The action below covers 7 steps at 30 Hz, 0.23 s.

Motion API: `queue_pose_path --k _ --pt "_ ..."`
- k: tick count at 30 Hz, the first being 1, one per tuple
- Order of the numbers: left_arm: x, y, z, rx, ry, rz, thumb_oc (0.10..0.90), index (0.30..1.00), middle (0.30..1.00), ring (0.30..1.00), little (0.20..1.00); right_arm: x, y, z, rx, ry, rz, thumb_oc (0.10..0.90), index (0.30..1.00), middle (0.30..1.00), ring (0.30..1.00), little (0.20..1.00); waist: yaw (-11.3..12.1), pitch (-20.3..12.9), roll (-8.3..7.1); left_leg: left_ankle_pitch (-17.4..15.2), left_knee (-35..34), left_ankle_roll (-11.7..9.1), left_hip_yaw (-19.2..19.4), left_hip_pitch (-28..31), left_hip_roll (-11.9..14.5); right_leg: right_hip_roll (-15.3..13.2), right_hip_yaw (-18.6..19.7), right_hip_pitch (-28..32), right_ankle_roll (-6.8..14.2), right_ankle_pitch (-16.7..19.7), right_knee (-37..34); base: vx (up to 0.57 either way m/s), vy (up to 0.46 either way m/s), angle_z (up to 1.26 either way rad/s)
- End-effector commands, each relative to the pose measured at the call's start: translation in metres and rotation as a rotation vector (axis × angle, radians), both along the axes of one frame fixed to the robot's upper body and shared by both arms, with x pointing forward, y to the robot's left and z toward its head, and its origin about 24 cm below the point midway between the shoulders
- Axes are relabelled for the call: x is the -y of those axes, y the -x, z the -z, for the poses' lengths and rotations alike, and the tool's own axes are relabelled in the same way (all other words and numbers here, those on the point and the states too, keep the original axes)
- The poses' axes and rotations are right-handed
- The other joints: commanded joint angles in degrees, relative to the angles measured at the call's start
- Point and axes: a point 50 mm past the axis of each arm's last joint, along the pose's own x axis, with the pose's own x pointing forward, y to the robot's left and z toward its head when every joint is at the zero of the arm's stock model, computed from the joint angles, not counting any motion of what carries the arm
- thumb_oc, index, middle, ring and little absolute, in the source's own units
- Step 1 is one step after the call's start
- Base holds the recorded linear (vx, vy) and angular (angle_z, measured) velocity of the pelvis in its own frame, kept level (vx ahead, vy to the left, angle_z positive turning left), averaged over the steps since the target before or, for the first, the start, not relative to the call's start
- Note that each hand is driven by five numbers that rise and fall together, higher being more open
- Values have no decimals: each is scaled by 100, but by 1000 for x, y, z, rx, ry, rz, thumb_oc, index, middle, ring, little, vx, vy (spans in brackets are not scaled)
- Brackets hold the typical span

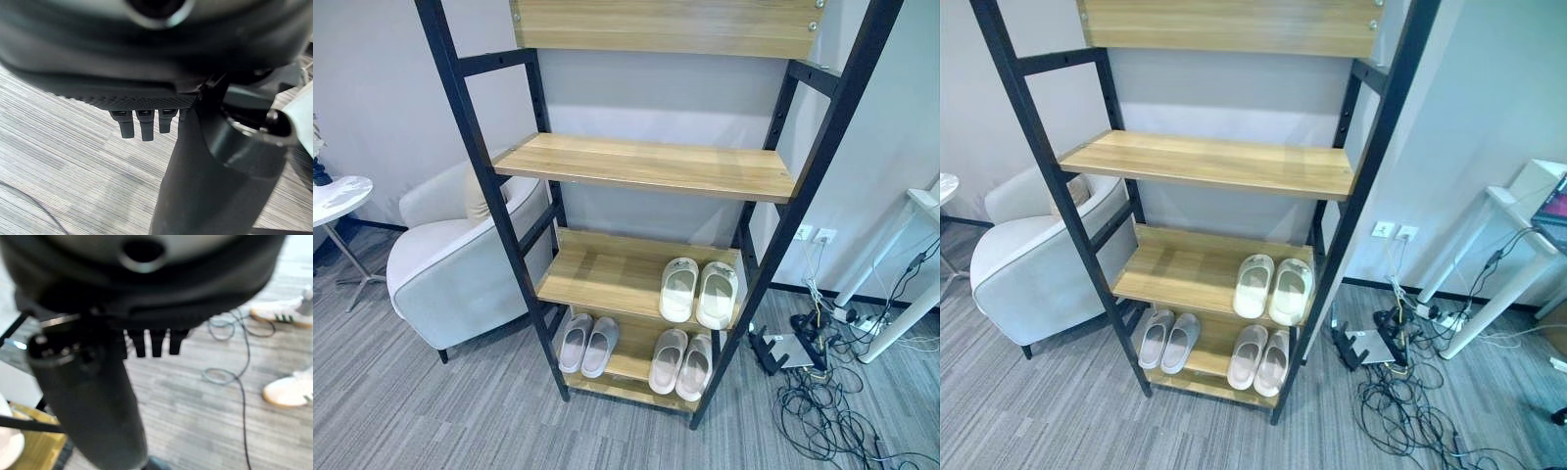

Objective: Arrange the slippers neatly on the shoe rack.

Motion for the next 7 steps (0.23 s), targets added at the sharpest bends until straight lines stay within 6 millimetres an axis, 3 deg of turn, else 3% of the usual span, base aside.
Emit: queue_pose_path --k 1,7 --pt "-8 -28 -5 81 -61 48 800 900 900 900 900 8 -17 -5 50 21 5 800 900 900 900 900 -4 37 75 -78 52 -15 -392 -311 219 -299 -145 450 392 -605 74 0 0 0" --pt "17 -39 4 102 -6 122 800 900 900 900 900 -15 -15 4 61 -50 19 800 900 900 900 900 2 59 27 -97 52 14 -434 -295 192 -333 -163 457 396 -578 78 -5 2 0"
